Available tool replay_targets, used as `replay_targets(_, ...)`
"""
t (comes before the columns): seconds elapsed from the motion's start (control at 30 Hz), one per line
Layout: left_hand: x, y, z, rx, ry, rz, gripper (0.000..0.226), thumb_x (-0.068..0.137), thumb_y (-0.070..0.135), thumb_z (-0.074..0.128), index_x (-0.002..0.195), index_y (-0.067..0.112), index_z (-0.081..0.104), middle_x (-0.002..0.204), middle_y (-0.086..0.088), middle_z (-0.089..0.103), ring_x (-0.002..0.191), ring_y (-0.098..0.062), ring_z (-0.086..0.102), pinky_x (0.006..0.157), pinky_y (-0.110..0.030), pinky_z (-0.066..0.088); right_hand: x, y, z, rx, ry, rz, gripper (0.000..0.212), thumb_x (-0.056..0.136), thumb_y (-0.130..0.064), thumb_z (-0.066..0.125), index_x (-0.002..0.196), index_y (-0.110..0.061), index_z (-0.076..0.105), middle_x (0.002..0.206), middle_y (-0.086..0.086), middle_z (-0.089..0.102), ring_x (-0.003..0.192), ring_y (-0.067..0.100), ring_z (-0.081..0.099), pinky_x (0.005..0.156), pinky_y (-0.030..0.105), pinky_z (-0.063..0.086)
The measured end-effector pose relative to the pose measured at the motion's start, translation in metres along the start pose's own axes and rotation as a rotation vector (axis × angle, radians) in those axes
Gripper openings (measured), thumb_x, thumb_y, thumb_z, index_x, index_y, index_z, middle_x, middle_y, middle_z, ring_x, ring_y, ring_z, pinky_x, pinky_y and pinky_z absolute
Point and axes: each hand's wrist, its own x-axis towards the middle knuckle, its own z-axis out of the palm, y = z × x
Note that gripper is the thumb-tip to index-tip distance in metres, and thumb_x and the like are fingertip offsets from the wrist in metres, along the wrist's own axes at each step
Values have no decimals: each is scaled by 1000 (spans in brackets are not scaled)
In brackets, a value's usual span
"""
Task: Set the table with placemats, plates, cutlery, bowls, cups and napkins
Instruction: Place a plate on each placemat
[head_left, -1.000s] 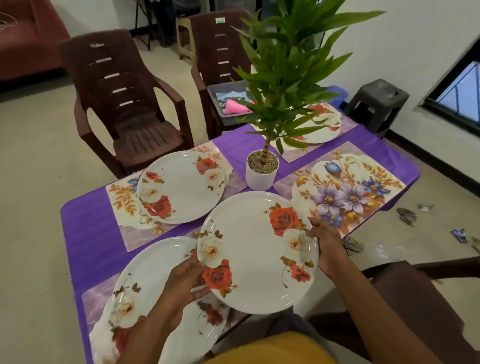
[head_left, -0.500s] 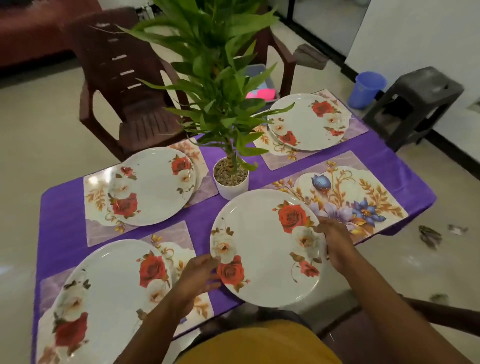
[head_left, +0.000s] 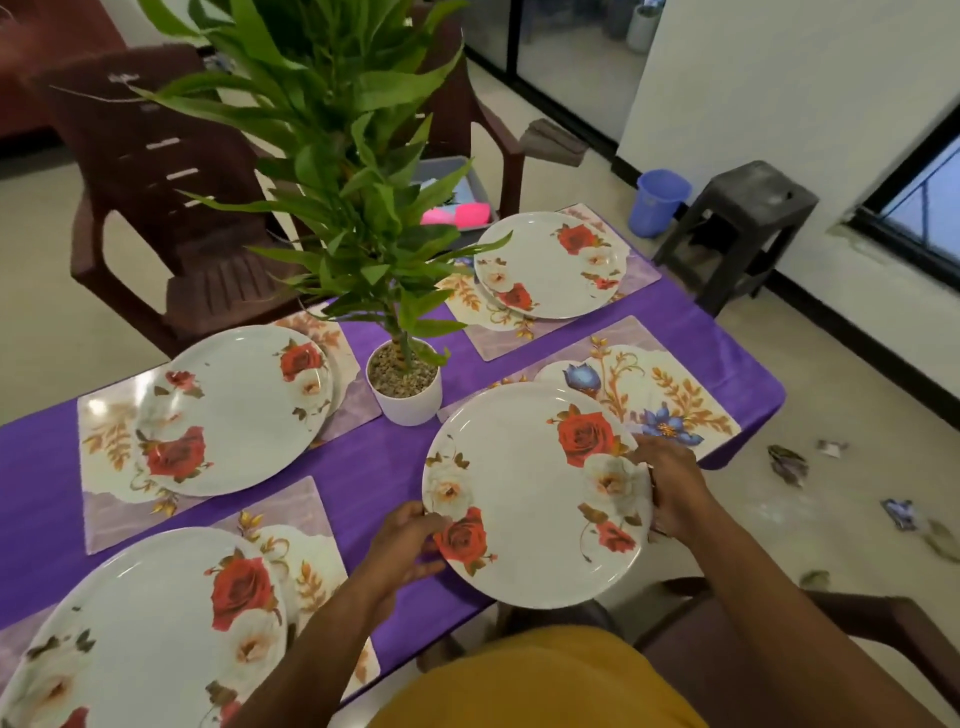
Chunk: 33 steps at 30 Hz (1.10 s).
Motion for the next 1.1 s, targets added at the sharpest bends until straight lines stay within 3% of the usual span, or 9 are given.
replay_targets(0.1, 2, 2, 15, -21, -13, 9, 23, 97, 17, 69, 120, 13, 65, 109, -10, 78, 103, -28, 75, 88, -44, 63, 11, -11, -10, -37, 61, 28, 47, 71, -50, 78, 108, -23, 72, 102, 9, 78, 99, 33, 74, 92, 58, 59)
replay_targets(0.23, 17, 6, 39, -16, -5, 16, 27, 97, 16, 68, 123, 16, 65, 108, -7, 79, 103, -27, 75, 92, -46, 62, 33, -33, -23, -123, 87, -36, 5, 94, -21, 68, 97, -24, 70, 107, 8, 72, 101, 31, 68, 94, 51, 58)
replay_targets(0.33, 33, 11, 63, -34, 26, 17, 32, 95, 17, 70, 127, 17, 63, 109, -5, 79, 102, -24, 75, 88, -42, 63, 62, -48, -35, -198, 8, -114, 19, 94, -11, 64, 103, -26, 71, 111, 0, 69, 102, 26, 65, 87, 43, 58)
replay_targets(0.47, 44, 17, 101, -127, 170, 15, 31, 92, 16, 75, 121, 16, 64, 118, -16, 73, 105, -30, 72, 83, -42, 61, 97, -76, -43, -269, -91, -181, 19, 93, -3, 63, 104, -17, 72, 108, 0, 69, 95, 17, 64, 74, 30, 51)
replay_targets(0.6, 50, 17, 128, -264, 308, 27, 49, 67, 30, 73, 114, 17, 66, 121, -21, 70, 103, -33, 71, 79, -43, 60, 136, -95, -48, -434, -231, -219, 19, 86, -6, 69, 86, -23, 78, 93, -4, 76, 95, 21, 70, 79, 34, 55)
replay_targets(0.67, 50, 15, 139, -325, 351, 19, 49, 74, 20, 79, 121, 13, 66, 122, -21, 69, 100, -32, 71, 72, -40, 61, 150, -100, -50, -510, -289, -214, 14, 83, -11, 72, 86, -23, 78, 91, -4, 77, 95, 22, 71, 87, 41, 57)
replay_targets(0.77, 48, 9, 152, -348, 415, 49, 43, 82, 17, 76, 124, 16, 67, 121, -19, 71, 100, -27, 71, 77, -40, 60, 166, -101, -51, -610, -359, -256, 10, 79, -19, 74, 87, -23, 78, 92, -5, 77, 96, 24, 71, 93, 49, 57)
replay_targets(0.9, 48, 9, 163, -379, 473, 62, 25, 95, 6, 68, 115, 21, 70, 115, -19, 74, 101, -30, 73, 73, -39, 61, 179, -94, -56, -656, -413, -269, 13, 87, -16, 71, 96, -24, 77, 95, -8, 77, 96, 19, 71, 93, 46, 58)
replay_targets(1.1, 52, 17, 172, -397, 508, 43, 26, 96, 1, 66, 117, 15, 67, 121, -22, 68, 92, -24, 67, 69, -35, 56, 184, -90, -59, -664, -399, -230, 22, 90, -26, 67, 110, -22, 74, 108, -4, 75, 105, 22, 69, 97, 48, 57)
